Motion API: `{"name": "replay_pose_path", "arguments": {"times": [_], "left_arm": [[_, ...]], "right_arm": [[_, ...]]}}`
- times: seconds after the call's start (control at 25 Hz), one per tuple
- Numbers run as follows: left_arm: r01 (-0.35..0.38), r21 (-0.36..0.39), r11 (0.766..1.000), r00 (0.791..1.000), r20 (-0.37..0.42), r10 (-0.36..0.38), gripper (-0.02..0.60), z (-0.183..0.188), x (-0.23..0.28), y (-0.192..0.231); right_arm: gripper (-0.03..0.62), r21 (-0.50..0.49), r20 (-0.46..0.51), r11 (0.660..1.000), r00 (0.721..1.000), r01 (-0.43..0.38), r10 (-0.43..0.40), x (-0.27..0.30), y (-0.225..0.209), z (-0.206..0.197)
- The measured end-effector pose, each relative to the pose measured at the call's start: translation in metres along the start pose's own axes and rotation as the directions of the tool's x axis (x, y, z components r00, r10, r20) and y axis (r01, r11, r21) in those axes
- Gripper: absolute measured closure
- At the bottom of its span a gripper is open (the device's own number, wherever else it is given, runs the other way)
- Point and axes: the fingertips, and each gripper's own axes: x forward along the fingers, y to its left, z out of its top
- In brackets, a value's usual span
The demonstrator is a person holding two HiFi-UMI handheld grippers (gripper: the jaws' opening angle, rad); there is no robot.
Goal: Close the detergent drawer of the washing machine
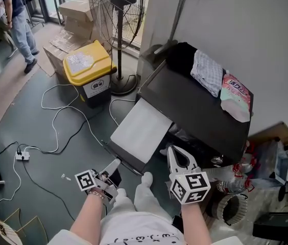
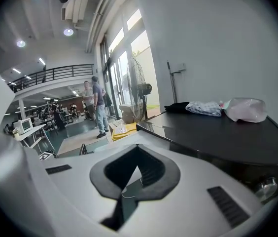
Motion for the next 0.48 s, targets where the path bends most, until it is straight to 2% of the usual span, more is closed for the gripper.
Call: {"name": "replay_pose_path", "arguments": {"times": [0.48], "left_arm": [[-0.002,0.0,1.0,1.0,0.009,0.002,0.276,0.007,0.025,0.004]], "right_arm": [[0.605,-0.038,-0.017,0.999,1.0,-0.027,0.027,0.01,-0.01,0.007]]}}
